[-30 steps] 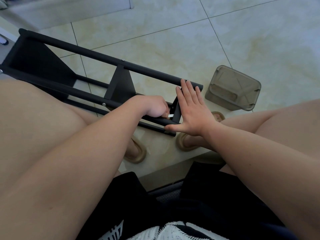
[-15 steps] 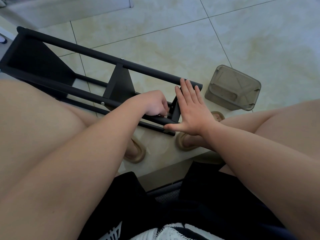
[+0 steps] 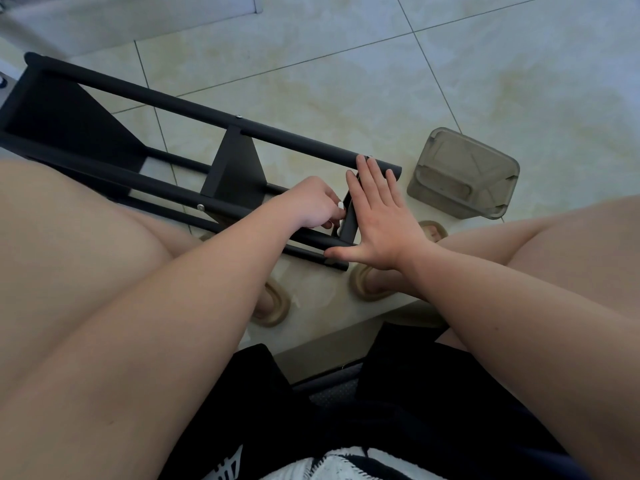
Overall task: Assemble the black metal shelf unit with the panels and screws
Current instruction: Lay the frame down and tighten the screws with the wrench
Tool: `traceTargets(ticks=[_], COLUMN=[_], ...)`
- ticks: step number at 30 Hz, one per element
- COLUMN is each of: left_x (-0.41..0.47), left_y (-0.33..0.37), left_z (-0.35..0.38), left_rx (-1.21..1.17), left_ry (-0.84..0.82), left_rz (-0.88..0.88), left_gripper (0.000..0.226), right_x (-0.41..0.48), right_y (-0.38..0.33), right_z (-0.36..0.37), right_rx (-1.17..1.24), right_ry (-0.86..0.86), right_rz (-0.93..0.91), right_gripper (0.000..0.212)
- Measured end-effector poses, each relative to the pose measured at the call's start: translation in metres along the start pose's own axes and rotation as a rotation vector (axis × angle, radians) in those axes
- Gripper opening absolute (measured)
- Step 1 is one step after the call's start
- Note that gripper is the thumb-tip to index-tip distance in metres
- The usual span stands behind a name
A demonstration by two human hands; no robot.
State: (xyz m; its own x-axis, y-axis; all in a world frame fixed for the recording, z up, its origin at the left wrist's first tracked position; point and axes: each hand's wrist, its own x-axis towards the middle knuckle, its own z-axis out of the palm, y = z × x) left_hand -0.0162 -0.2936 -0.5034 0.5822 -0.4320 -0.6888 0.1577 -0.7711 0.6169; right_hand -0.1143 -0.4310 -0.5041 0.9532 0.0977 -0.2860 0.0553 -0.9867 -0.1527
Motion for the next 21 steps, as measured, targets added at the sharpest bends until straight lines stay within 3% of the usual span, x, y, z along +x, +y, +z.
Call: traceTargets(ticks=[14, 21], left_x=[0.0063, 0.0046], left_y=[0.0006, 0.0016], left_z=[0.0021, 0.0], left_rx=[-0.103, -0.035], left_ry=[0.043, -0.009], left_rz=[-0.046, -0.051], left_gripper=[0.017, 0.019], right_x=[0.0004, 0.0007], right_y=[0.0, 0.0002], right_z=[0.0007, 0.0016], right_rx=[-0.003, 0.007], right_ry=[0.003, 0.016], right_rz=[0.0, -0.009], right_gripper=[0.136, 0.137])
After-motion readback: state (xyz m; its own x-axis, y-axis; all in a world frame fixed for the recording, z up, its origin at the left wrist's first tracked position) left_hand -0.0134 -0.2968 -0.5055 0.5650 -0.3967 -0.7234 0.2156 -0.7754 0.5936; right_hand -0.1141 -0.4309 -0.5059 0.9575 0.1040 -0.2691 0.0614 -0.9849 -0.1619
